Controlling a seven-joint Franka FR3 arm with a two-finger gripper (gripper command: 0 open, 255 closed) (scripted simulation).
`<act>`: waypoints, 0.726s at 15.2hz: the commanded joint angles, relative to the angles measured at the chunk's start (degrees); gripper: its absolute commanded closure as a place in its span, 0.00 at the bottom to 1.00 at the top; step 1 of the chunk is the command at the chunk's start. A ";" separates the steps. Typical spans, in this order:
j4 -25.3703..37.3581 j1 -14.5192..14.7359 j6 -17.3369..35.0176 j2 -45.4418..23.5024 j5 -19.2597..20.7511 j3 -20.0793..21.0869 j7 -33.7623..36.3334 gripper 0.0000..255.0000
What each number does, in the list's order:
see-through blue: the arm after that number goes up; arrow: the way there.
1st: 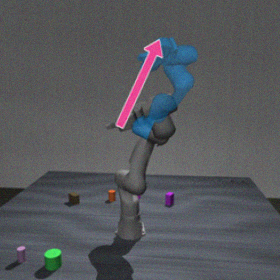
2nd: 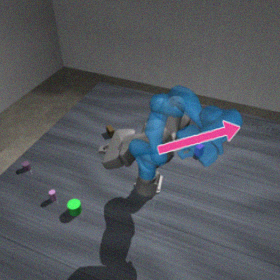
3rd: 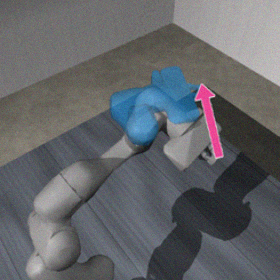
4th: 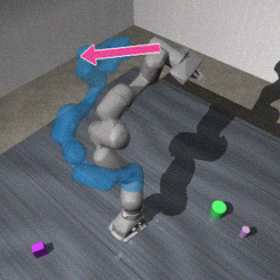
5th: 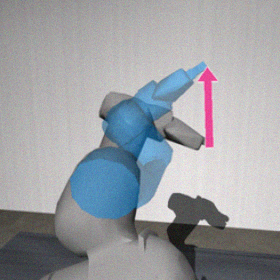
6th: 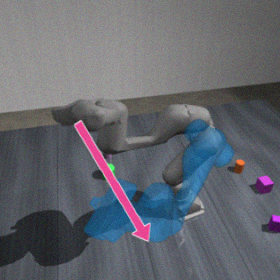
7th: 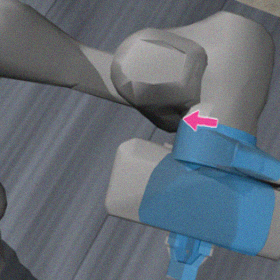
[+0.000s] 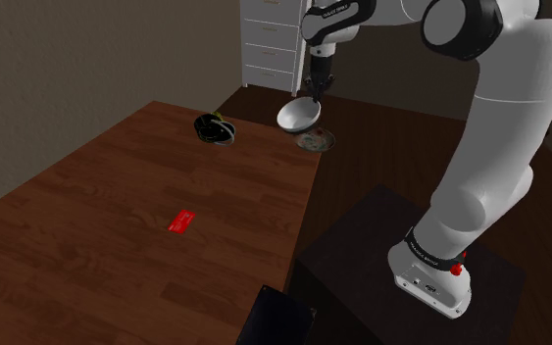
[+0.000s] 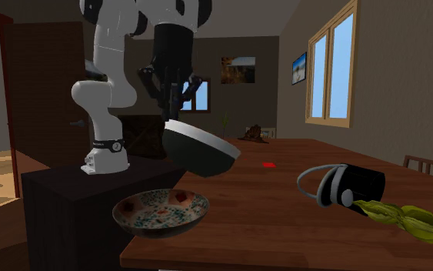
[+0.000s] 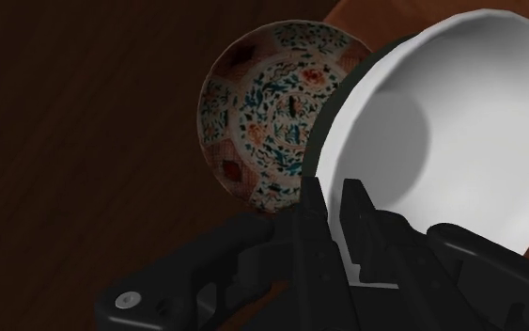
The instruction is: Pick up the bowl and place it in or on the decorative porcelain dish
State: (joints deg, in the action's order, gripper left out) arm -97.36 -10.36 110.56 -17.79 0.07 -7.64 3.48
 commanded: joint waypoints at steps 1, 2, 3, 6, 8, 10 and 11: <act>-0.64 -1.47 -0.26 1.00 0.06 -0.86 -2.37 1.00; -0.85 -2.20 -0.44 1.43 0.08 -1.30 -3.54 1.00; -0.98 -2.94 -0.64 1.80 0.11 -1.74 -4.71 1.00; -0.97 -5.17 -1.34 2.62 0.15 -3.10 -8.29 1.00; -0.78 -6.08 -1.68 2.82 0.14 -3.67 -9.75 1.00; -1.82 -6.09 -0.27 2.44 0.07 -3.64 -9.74 1.00; -2.31 -6.10 0.43 2.23 0.03 -3.63 -9.74 1.00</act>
State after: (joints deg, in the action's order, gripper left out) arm -99.33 -16.40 110.40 -15.35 0.15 -11.26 -6.16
